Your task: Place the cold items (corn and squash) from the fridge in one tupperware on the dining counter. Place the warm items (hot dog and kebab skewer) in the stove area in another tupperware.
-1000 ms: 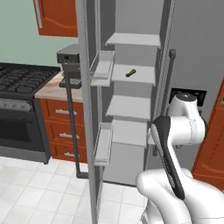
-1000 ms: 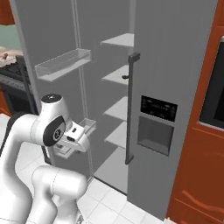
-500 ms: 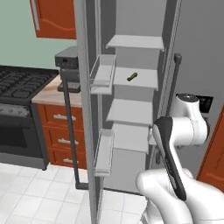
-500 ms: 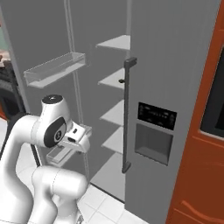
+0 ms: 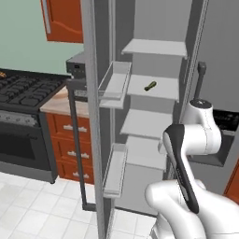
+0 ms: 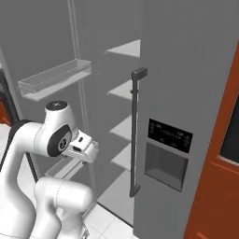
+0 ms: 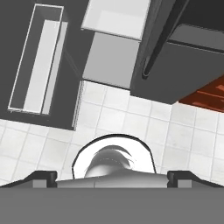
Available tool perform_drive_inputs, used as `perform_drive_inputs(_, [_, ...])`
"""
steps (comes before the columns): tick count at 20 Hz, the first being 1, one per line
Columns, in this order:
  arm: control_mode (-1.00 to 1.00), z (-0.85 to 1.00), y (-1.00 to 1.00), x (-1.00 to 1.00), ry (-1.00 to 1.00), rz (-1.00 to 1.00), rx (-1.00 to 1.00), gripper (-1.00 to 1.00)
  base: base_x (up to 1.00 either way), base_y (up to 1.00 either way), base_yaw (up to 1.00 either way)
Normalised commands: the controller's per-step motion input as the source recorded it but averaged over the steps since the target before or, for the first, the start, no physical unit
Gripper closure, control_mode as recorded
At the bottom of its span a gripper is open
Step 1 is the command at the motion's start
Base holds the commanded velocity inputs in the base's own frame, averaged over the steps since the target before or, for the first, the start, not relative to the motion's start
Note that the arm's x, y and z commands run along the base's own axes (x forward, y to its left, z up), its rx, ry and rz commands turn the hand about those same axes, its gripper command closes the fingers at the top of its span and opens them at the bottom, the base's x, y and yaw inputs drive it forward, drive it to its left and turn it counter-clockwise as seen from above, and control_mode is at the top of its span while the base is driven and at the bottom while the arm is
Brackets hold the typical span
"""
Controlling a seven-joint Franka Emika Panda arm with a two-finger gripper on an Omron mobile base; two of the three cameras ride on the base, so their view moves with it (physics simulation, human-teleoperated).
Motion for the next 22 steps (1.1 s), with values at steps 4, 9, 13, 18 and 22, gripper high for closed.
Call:
perform_drive_inputs(4, [1.0,0.0,0.0,0.0,0.0,0.0,0.0,-1.0,0.28,0.0,0.3])
perform_drive_inputs(9, [1.0,0.0,0.0,0.0,0.0,0.0,0.0,-1.0,0.11,-0.05,0.14])
perform_drive_inputs(13, [1.0,0.0,0.0,0.0,0.0,0.0,0.0,-1.0,0.14,-0.01,0.0])
perform_drive_inputs(18, [1.0,0.0,0.0,0.0,0.0,0.0,0.0,-1.0,0.44,-0.05,0.0])
perform_drive_inputs(22, [1.0,0.0,0.0,0.0,0.0,0.0,0.0,-1.0,0.57,-0.14,0.0])
